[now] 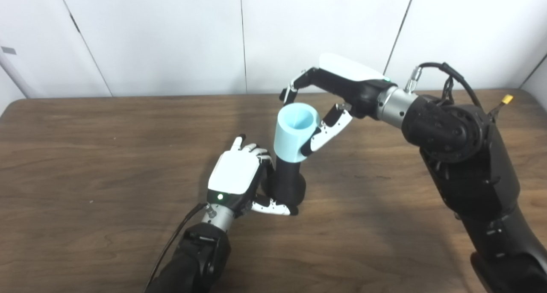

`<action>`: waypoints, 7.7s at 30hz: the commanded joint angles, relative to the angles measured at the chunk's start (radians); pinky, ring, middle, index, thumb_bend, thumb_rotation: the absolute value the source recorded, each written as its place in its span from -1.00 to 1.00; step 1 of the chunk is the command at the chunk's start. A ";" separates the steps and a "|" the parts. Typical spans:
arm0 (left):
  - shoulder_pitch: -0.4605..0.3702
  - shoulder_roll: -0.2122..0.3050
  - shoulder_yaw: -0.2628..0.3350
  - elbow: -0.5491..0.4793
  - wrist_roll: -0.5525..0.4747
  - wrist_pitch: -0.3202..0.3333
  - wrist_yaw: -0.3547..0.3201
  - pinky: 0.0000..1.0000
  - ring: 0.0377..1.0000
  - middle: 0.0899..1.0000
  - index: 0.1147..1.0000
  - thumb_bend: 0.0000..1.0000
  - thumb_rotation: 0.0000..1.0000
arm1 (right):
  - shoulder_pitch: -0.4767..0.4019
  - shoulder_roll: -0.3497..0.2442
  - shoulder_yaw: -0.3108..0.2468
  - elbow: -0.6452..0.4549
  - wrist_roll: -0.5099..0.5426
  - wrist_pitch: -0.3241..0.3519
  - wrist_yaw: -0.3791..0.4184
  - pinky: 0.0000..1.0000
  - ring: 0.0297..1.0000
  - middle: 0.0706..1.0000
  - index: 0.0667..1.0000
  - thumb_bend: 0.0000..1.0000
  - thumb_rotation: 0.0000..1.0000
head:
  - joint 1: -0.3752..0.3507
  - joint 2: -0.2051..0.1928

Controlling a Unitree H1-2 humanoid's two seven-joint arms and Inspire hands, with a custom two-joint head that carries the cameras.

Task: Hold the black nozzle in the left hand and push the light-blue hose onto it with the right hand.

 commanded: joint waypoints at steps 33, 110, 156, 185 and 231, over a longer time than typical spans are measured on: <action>0.039 -0.004 -0.046 0.049 0.012 -0.008 -0.083 1.00 0.70 0.50 -0.18 0.05 -0.89 | -0.019 -0.040 0.033 -0.014 0.023 0.005 -0.011 0.71 0.62 0.45 -0.11 0.05 -0.70 | 0.006 0.014; 0.045 -0.008 -0.055 0.042 0.025 -0.012 -0.081 1.00 0.69 0.50 -0.18 0.05 -0.89 | -0.006 -0.017 0.009 0.067 0.006 0.020 0.110 0.61 0.69 0.51 -0.10 0.05 -0.70 | 0.004 0.036; 0.059 -0.061 0.014 -0.120 -0.026 0.057 -0.103 0.80 0.67 0.61 0.56 1.00 -0.36 | 0.011 -0.045 0.006 0.066 0.087 0.002 0.027 0.52 0.63 0.50 0.28 1.00 -0.21 | 0.019 0.035; -0.033 -0.082 0.093 -0.236 0.070 0.096 -0.324 0.83 0.72 0.65 0.24 1.00 -0.36 | 0.019 -0.065 0.036 0.086 0.117 0.007 -0.032 0.61 0.69 0.53 0.30 1.00 -0.21 | 0.028 0.038; -0.060 -0.120 0.134 -0.241 0.056 0.153 -0.475 1.00 0.89 0.87 0.82 1.00 -0.14 | 0.017 -0.072 0.020 0.082 0.092 0.018 -0.014 0.55 0.63 0.53 0.28 1.00 -0.14 | 0.020 0.051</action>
